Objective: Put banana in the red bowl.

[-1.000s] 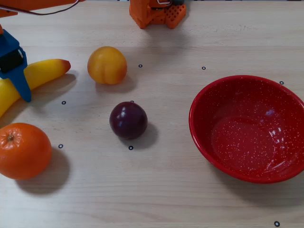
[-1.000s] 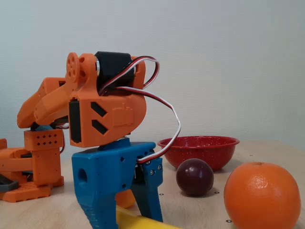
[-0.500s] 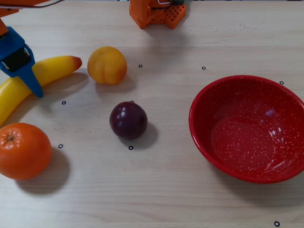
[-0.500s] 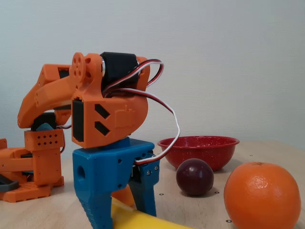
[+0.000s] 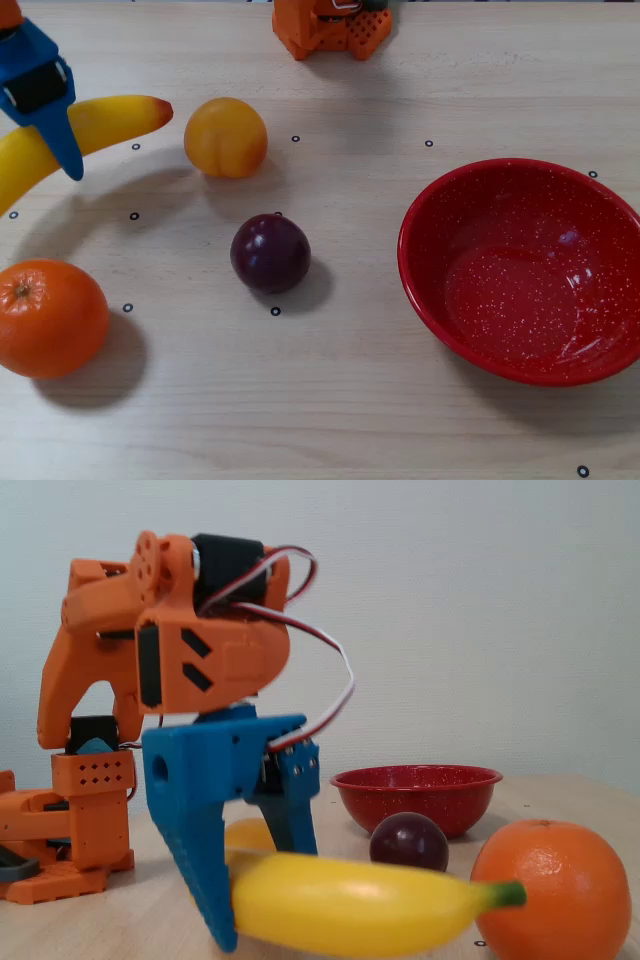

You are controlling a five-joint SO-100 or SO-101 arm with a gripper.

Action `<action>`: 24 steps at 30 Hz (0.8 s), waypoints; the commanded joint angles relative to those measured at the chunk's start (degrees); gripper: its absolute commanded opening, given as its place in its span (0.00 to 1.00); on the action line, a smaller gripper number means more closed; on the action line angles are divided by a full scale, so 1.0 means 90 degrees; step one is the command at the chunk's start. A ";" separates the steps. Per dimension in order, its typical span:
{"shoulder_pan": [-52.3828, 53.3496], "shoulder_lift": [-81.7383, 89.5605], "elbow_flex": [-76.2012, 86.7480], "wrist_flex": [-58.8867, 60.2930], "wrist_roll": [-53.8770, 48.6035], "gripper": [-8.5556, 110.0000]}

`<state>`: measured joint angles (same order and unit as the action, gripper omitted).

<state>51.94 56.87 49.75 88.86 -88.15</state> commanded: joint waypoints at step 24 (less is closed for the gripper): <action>-0.0430 0.4365 0.0400 0.0723 0.0938 0.07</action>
<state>50.36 89.12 60.56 94.75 -82.00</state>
